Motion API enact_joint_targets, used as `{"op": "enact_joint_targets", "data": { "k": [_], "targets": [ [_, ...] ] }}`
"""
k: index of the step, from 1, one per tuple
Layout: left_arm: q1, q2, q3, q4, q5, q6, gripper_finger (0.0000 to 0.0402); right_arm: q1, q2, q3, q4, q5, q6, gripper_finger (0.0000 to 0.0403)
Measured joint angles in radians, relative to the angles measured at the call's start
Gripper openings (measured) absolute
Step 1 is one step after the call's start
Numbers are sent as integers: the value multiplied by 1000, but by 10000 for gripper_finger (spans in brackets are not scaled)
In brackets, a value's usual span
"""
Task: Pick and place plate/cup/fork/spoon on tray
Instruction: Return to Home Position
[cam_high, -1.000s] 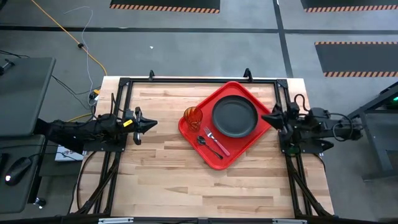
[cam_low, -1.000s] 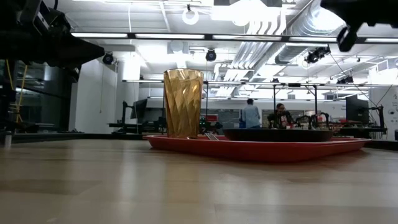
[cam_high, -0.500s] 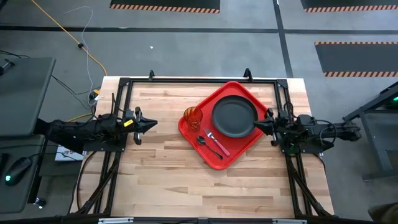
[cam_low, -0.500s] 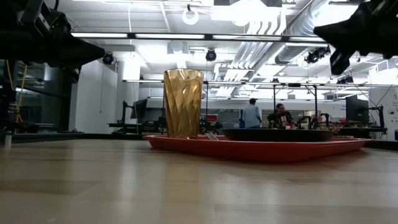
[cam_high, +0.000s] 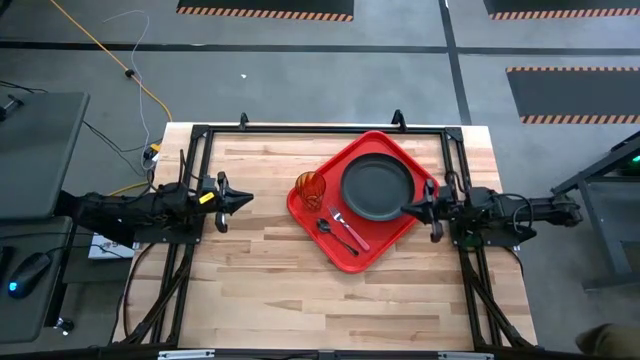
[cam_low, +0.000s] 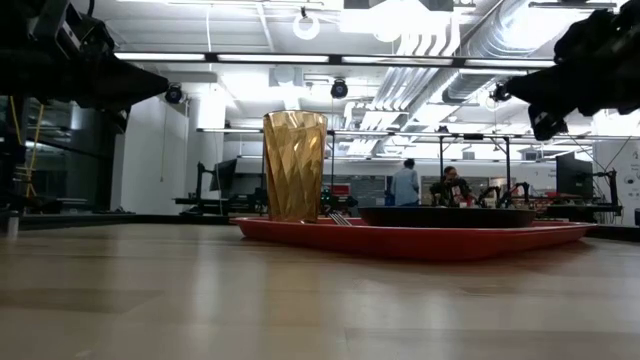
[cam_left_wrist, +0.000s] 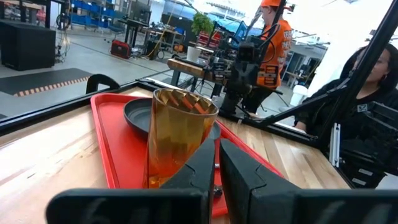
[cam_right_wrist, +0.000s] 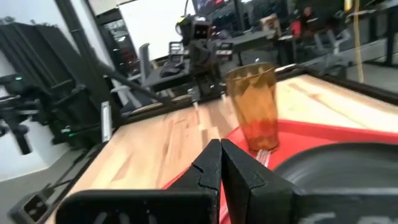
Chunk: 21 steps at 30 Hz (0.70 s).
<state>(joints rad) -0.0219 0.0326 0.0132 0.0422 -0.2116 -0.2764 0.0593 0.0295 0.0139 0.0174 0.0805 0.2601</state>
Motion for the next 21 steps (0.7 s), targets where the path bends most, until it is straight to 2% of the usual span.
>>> {"op": "enact_joint_targets", "data": {
  "k": [3, 21],
  "targets": [
    [0, 0, 0, 0, 0, 0, 15, 0, 3, 0, -5, -29, 8, 0],
    [0, 0, 0, 0, 0, 0, 15, 0, 3, 0, -6, -29, 1, 0]
  ]
}}
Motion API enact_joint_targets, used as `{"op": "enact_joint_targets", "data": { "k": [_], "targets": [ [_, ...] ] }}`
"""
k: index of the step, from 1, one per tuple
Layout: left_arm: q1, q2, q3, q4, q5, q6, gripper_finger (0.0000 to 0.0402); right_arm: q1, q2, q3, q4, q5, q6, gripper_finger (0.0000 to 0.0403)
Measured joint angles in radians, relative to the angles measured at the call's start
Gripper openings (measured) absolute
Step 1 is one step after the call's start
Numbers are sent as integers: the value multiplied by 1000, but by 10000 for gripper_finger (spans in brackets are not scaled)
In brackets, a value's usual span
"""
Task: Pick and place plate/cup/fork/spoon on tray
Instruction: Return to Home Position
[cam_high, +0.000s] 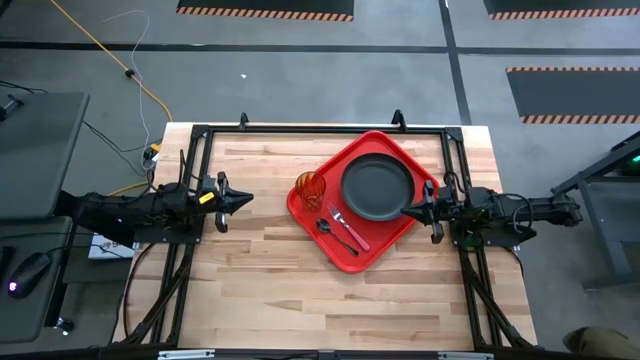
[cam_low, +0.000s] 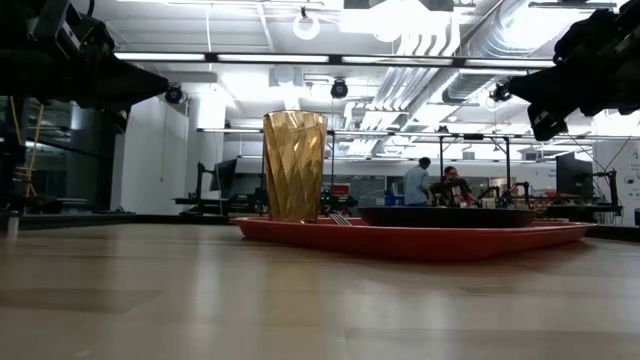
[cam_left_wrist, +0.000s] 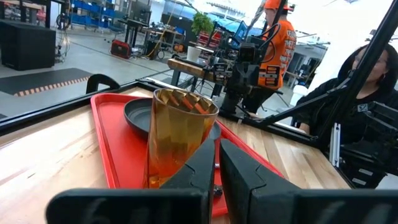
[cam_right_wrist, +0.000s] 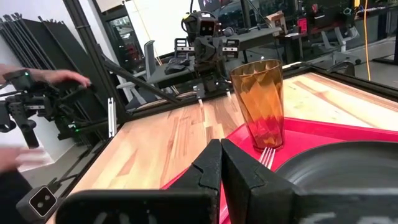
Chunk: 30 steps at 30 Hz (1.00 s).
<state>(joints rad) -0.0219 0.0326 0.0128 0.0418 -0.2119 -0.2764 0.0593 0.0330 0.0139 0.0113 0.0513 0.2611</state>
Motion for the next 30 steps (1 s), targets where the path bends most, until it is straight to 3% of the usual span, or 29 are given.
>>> {"op": "enact_joint_targets", "data": {
  "k": [3, 10, 23, 30],
  "targets": [
    [0, -14, 0, -3, 0, 2, 15, 0, 0, 0, 0, 0, 0, 0],
    [0, -29, -1, 37, -5, 262, 15, 0, 0, 0, -1, 0, 0, 0],
    [15, -29, -1, 170, -9, 339, 15, 0, 0, 0, -1, 1, 0, 0],
    [9, -29, -1, 113, -34, 391, 15, 0, 0, 0, -1, 1, 0, 0]
  ]
}}
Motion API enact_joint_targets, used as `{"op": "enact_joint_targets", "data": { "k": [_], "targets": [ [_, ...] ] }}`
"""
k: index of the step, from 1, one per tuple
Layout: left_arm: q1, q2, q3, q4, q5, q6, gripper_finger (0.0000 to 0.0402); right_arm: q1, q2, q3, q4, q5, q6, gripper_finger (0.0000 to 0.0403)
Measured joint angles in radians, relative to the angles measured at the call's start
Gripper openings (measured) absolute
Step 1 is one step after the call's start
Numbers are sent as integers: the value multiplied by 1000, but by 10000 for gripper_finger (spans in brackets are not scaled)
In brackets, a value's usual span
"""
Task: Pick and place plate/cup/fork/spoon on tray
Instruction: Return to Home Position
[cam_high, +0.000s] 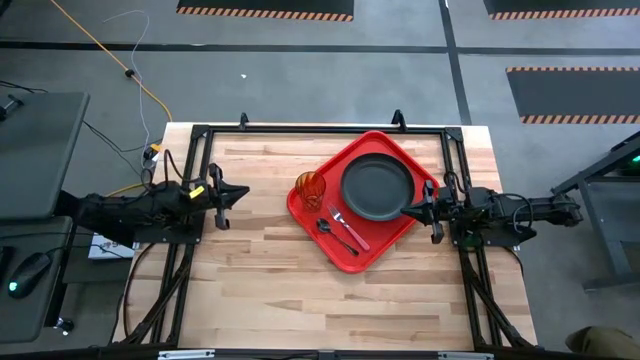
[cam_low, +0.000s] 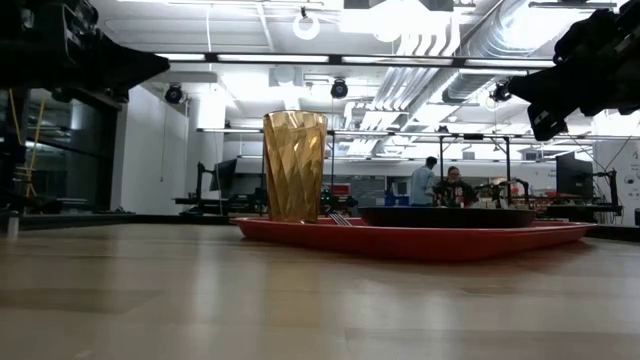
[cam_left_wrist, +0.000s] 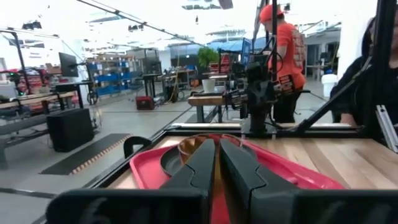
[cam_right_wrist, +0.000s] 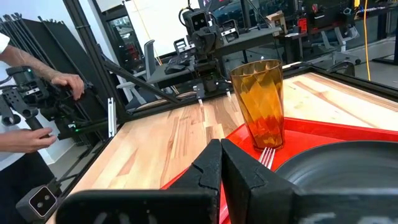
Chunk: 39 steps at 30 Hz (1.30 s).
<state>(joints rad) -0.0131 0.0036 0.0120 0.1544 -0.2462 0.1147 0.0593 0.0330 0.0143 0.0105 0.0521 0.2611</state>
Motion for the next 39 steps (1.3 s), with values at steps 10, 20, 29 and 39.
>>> {"op": "enact_joint_targets", "data": {
  "k": [10, 20, 29, 39],
  "targets": [
    [-23, 23, 0, -64, -3, -26, 14, 0, 0, 0, 0, 0, 0, 0],
    [-23, 67, 0, -111, 5, -173, 15, 0, 0, 0, 0, 0, 0, 0],
    [-23, 86, 0, -114, 27, -191, 15, 0, 0, 0, 0, 0, 0, 0],
    [-36, 81, 0, -115, 26, -308, 15, 0, 0, 0, 0, 0, 0, 0]
  ]
}}
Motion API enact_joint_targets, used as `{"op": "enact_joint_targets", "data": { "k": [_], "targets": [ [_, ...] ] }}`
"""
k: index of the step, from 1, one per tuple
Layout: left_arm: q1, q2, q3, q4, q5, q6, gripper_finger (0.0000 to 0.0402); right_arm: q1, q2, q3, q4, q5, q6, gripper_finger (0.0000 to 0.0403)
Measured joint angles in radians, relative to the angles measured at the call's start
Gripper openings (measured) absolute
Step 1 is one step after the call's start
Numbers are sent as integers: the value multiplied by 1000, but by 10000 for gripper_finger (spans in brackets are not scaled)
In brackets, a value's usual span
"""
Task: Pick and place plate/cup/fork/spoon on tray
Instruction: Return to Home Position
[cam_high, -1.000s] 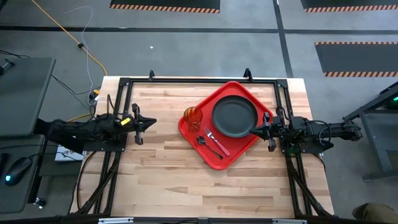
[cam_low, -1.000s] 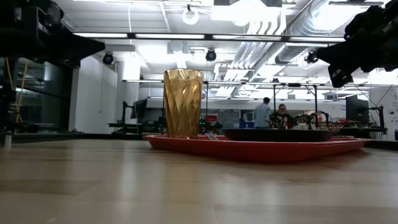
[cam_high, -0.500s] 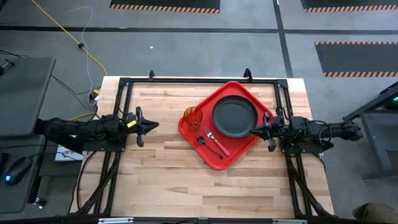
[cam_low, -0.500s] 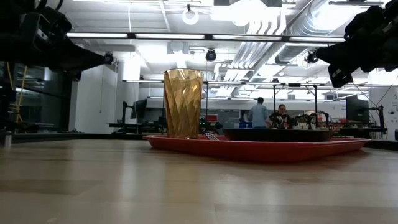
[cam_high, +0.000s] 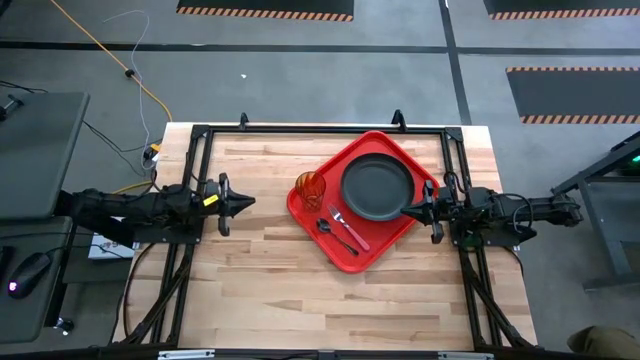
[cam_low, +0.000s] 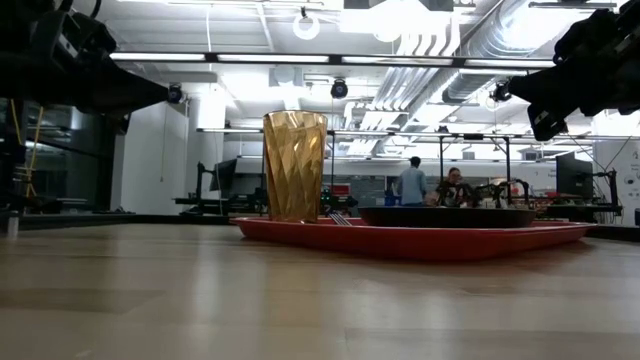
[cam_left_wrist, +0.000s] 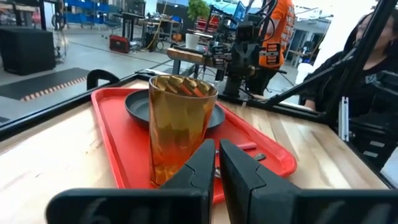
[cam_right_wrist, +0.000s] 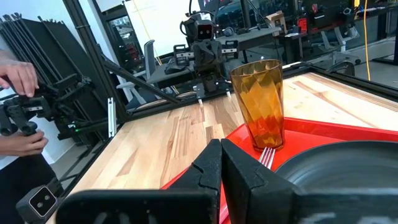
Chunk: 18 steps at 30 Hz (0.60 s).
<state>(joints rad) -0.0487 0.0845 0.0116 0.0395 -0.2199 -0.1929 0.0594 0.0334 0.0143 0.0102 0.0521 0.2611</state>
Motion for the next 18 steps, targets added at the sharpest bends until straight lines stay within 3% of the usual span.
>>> {"op": "enact_joint_targets", "data": {
  "k": [18],
  "targets": [
    [0, 14, 0, 2, 0, 12, 15, 0, 0, 0, 0, 0, 0, 0]
  ]
}}
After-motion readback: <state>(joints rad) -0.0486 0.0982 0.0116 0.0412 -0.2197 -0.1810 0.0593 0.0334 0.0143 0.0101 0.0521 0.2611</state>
